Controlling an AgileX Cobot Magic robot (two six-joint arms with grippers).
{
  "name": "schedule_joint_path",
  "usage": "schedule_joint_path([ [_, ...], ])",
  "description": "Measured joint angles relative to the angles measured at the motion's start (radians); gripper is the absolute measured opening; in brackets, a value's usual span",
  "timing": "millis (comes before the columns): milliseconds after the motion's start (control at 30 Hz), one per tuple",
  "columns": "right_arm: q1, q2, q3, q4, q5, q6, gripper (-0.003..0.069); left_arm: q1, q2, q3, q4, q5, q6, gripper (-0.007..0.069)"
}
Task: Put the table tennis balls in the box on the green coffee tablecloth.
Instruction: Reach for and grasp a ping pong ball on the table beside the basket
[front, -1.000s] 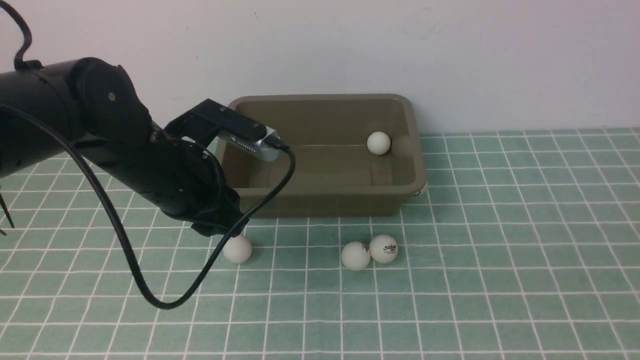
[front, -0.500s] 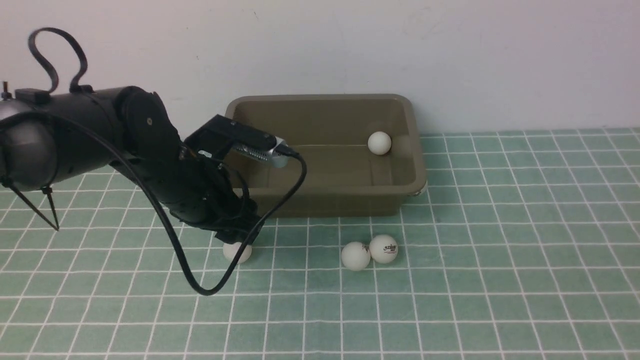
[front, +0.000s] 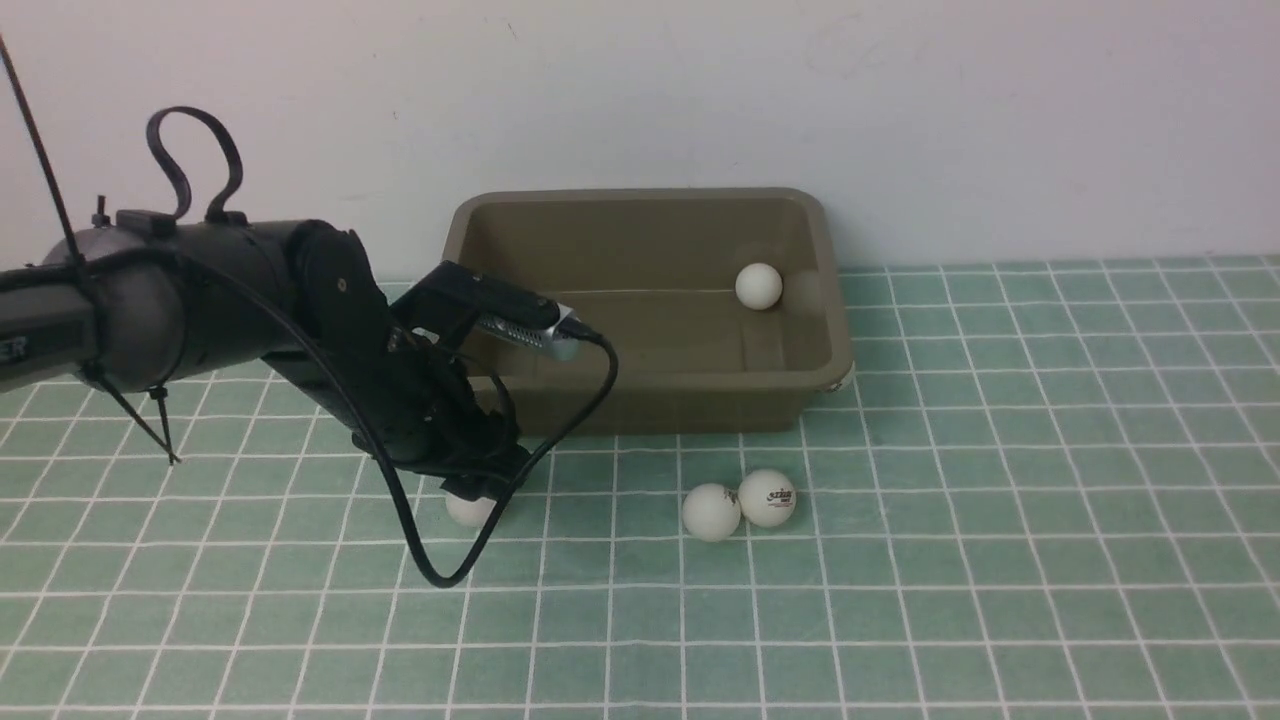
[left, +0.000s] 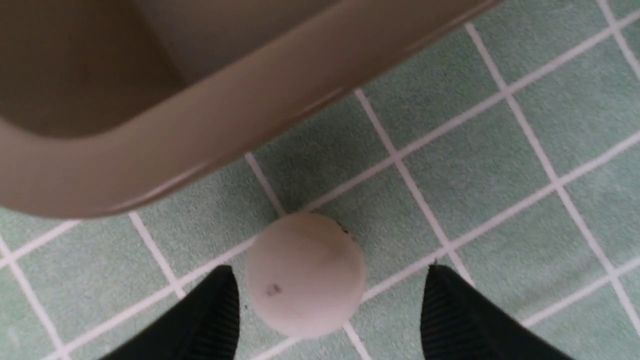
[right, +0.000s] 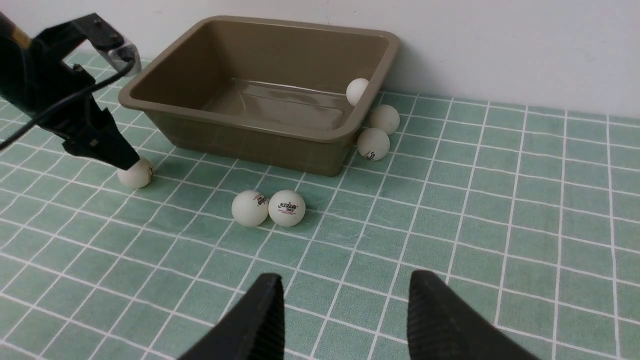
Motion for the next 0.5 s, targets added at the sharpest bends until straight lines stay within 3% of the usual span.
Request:
schedule_joint_path([
  [500,0.000,0.000,0.000,0.001,0.012,0.000,0.0314,0.000,0.079,0.000,0.005,-0.075,0.000,0.0435],
])
